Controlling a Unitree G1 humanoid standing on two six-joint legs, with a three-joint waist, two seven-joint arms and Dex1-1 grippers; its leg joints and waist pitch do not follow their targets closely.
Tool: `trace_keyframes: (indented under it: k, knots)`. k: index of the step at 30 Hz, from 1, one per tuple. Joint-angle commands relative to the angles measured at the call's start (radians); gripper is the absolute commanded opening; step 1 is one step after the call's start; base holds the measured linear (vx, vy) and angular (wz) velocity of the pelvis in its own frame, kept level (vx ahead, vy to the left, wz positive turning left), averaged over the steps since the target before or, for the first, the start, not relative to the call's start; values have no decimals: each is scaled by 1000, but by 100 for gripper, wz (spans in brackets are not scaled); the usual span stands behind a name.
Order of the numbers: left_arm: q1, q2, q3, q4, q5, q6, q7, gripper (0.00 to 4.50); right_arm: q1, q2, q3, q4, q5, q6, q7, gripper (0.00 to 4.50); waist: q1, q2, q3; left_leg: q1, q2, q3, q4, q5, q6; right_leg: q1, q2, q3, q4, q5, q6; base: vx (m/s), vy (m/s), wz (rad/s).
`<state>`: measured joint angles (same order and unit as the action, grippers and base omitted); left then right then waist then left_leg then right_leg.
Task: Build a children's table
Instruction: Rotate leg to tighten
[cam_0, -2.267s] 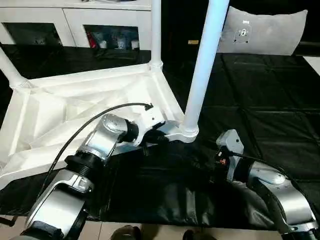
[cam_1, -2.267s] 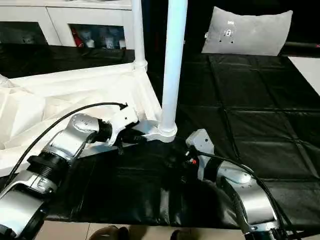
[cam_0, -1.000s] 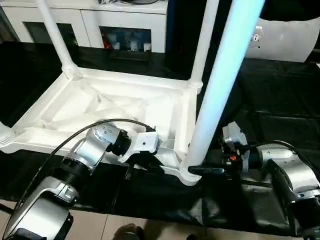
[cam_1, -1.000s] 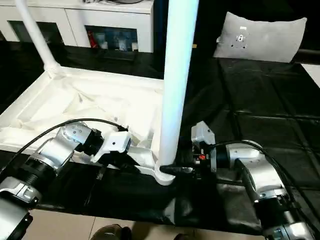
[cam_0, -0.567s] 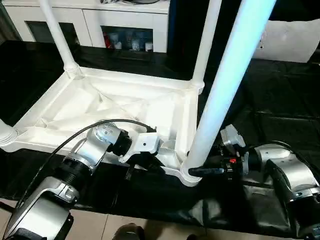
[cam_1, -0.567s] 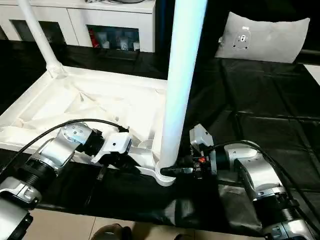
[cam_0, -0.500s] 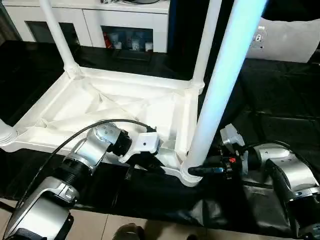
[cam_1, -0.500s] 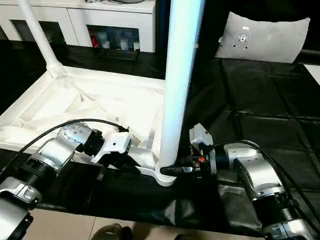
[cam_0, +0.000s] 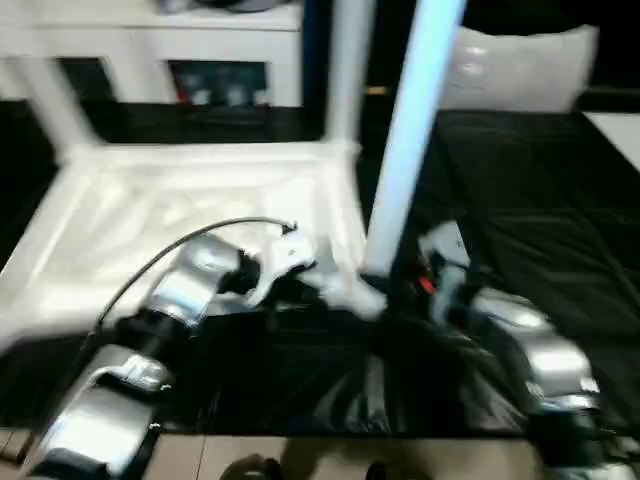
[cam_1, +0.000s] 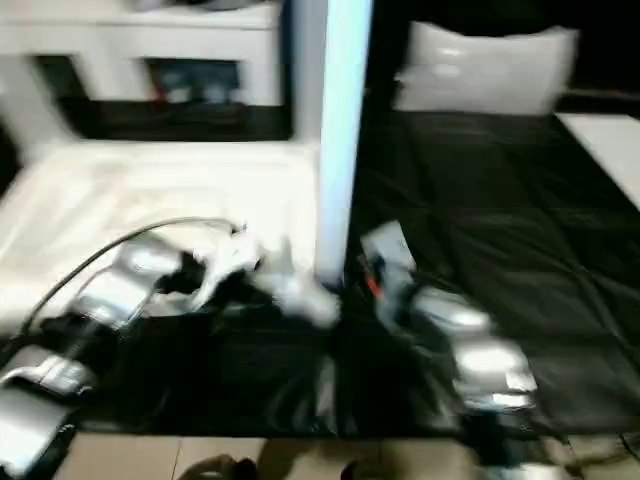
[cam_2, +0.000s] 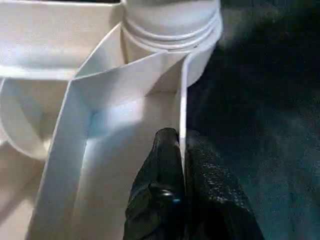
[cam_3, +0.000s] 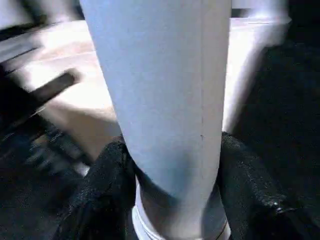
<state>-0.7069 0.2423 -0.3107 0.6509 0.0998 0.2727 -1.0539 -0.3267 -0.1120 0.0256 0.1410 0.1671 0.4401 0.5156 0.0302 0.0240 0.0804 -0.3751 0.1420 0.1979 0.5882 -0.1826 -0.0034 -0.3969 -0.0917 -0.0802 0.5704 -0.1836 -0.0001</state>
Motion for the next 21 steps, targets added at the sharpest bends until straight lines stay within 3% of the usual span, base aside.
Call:
trace_keyframes:
  k: [1,2,3,4,5,6,7,8,9,10,11,12,13,14,15,16,17,19,21]
  knots:
    - [-27,-116,-31,-11,-34,2,68,0,-5,94,132,77,1,54,-40,200,-9,3,-25,34,89,-87,-108,-658,-103,1,-88,36,-109,-688,-78,0,0,0]
    - [-31,-125,-24,-4,-33,7,90,0,-13,108,132,92,-12,49,-69,200,-18,7,-19,48,87,-93,-107,-727,-102,4,-83,13,-124,-716,-53,0,0,0]
    - [-41,-148,-8,9,-32,19,141,0,-37,140,133,133,-45,34,-147,200,-29,18,-14,45,94,-99,-125,-797,-111,20,-72,-8,-118,-675,-43,0,0,0]
    - [-49,-168,8,19,-29,24,182,0,-56,174,119,164,-60,22,-204,200,-35,30,-13,18,111,-102,-173,-884,-128,60,-49,-15,-58,-530,-59,0,0,0]
    - [-58,-192,25,32,-24,29,227,0,-77,221,93,196,-68,10,-264,200,-24,35,-17,-8,124,-96,-208,-909,-135,88,-40,-1,24,-390,-82,-77,21,2]
    - [-63,-206,32,39,-18,26,248,0,-88,249,74,210,-73,1,-298,234,7,43,-17,-20,118,-41,-266,-935,-157,82,-10,-4,96,-196,-107,-63,-39,18]
    - [-63,-207,33,39,-17,26,251,0,-89,253,71,211,-76,-3,-306,254,3,11,-24,10,103,-32,-245,-854,-133,60,-15,25,68,-221,-94,-63,-39,18]
    - [-64,-211,34,41,-15,24,256,0,-93,261,65,214,-83,-15,-324,254,7,-35,-29,124,41,-44,-56,-615,-114,-55,-115,73,-121,-694,-77,52,-81,13]
    - [-61,-208,27,37,-9,20,249,0,-95,268,49,214,-91,-43,-350,278,20,-39,-26,54,23,-79,18,-199,-9,9,-190,118,-147,-835,-76,117,-26,-31]
    - [-59,-205,24,35,-8,20,244,0,-94,267,45,212,-91,-48,-351,278,33,-29,-29,2,37,-94,-7,-88,5,62,-191,110,-117,-777,-86,117,-26,-31]
    - [-54,-194,18,28,-4,20,231,0,-88,257,39,204,-87,-61,-346,287,41,-3,-37,-13,64,-97,-86,-56,-14,66,-111,54,-84,-583,-104,83,36,-35]
    - [-47,-181,14,21,-3,17,216,0,-77,243,34,188,-78,-62,-328,297,17,-2,-23,11,88,-95,-108,-291,-36,24,-63,49,-69,-453,-123,0,0,0]
    - [-42,-172,12,16,-1,15,207,0,-69,233,29,177,-73,-61,-318,306,16,4,-33,25,91,-96,-110,-389,-52,24,-66,53,-61,-418,-138,0,0,0]
    - [-36,-161,11,10,0,12,195,0,-58,216,28,161,-68,-66,-296,313,14,13,-39,37,90,-90,-110,-458,-71,22,-78,63,-59,-335,-183,0,0,0]
    - [-36,-161,11,10,0,12,195,0,-58,216,28,161,-68,-66,-296,313,11,7,-38,23,83,-86,-112,-451,-55,38,-80,62,-64,-303,-191,0,0,0]
    - [-28,-145,12,3,2,6,177,0,-40,189,23,134,-68,-81,-255,327,14,1,-35,19,80,-83,-111,-434,-33,40,-86,61,-73,-352,-178,0,0,0]
    - [-26,-141,12,1,2,6,172,0,-35,182,22,126,-68,-83,-245,327,18,1,-35,23,80,-81,-109,-432,-23,38,-90,62,-79,-389,-169,0,0,0]
    - [-9,-111,9,-12,4,-14,132,0,-3,122,20,72,-51,-99,-165,356,21,2,-39,21,85,-80,-108,-390,-8,42,-93,64,-82,-401,-167,0,0,0]
    - [10,-74,3,-30,0,-44,77,0,25,45,21,23,-28,-111,-72,356,27,0,-49,11,88,-73,-104,-273,28,49,-89,64,-68,-238,-199,25,-7,1]
